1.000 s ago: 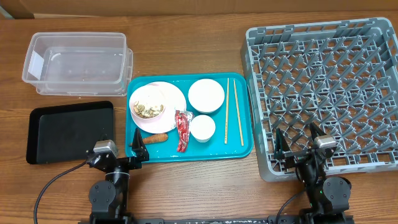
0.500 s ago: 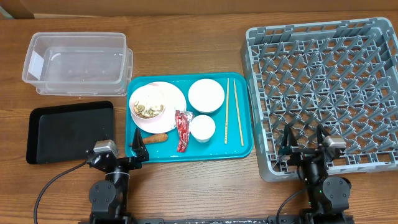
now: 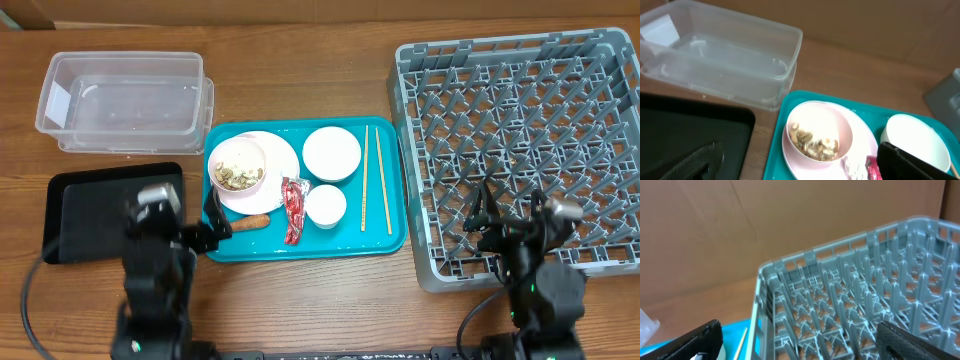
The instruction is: Sort waste into correct bins and load items into the dishwasher
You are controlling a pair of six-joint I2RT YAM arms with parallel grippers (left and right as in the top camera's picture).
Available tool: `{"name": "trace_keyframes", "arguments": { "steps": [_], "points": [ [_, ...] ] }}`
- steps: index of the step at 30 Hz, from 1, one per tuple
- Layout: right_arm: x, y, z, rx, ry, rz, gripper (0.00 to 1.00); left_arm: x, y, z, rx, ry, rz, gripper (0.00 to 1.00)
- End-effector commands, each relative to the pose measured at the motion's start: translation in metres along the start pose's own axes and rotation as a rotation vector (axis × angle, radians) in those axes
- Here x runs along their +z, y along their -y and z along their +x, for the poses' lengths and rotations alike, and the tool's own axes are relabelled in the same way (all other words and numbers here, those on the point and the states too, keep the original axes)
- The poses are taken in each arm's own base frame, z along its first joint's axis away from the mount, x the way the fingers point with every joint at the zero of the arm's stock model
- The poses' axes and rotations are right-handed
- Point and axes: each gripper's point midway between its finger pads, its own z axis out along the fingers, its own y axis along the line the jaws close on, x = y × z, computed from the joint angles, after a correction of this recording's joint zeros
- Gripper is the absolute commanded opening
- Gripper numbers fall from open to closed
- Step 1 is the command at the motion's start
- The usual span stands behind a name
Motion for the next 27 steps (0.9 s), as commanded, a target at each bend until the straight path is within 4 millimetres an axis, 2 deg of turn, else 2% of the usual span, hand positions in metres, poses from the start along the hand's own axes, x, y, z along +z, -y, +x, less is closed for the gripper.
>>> {"name": "trace_keyframes", "arguments": {
  "steps": [1, 2, 6, 10, 12, 14, 17, 22, 24, 27],
  "points": [
    [0.008, -0.006, -0.024, -0.003, -0.063, 0.035, 1.0, 0.011, 0.011, -0.026, 0.029, -0.114, -0.006, 1.0],
    [0.015, -0.008, -0.027, -0.016, -0.146, 0.06, 1.0, 0.017, 0.017, -0.028, 0.066, -0.225, -0.003, 1.0],
    [0.028, -0.012, -0.032, -0.042, -0.332, 0.114, 1.0, 0.023, 0.031, -0.025, 0.073, -0.47, 0.019, 1.0],
    [0.037, -0.01, -0.03, -0.077, -0.547, 0.192, 1.0, 0.016, 0.038, -0.015, 0.059, -0.699, 0.023, 1.0],
    [0.039, -0.003, -0.028, -0.096, -0.611, 0.247, 1.0, 0.012, 0.038, -0.009, 0.056, -0.765, 0.012, 1.0],
    [0.047, -0.001, -0.02, -0.101, -0.668, 0.263, 1.0, 0.006, 0.046, 0.0, 0.031, -0.831, 0.056, 1.0],
    [0.046, 0.002, -0.004, -0.113, -0.754, 0.278, 1.0, 0.002, 0.061, 0.005, -0.01, -0.868, 0.138, 1.0],
    [0.042, 0.009, 0.001, -0.037, -0.798, 0.272, 1.0, 0.007, 0.084, -0.006, -0.075, -0.828, 0.253, 1.0],
    [0.041, 0.021, -0.001, 0.002, -0.798, 0.297, 1.0, 0.011, 0.09, -0.01, -0.075, -0.804, 0.263, 1.0],
    [0.034, 0.049, -0.004, 0.067, -0.802, 0.38, 1.0, 0.017, 0.101, -0.007, -0.028, -0.786, 0.247, 1.0]
  ]
}}
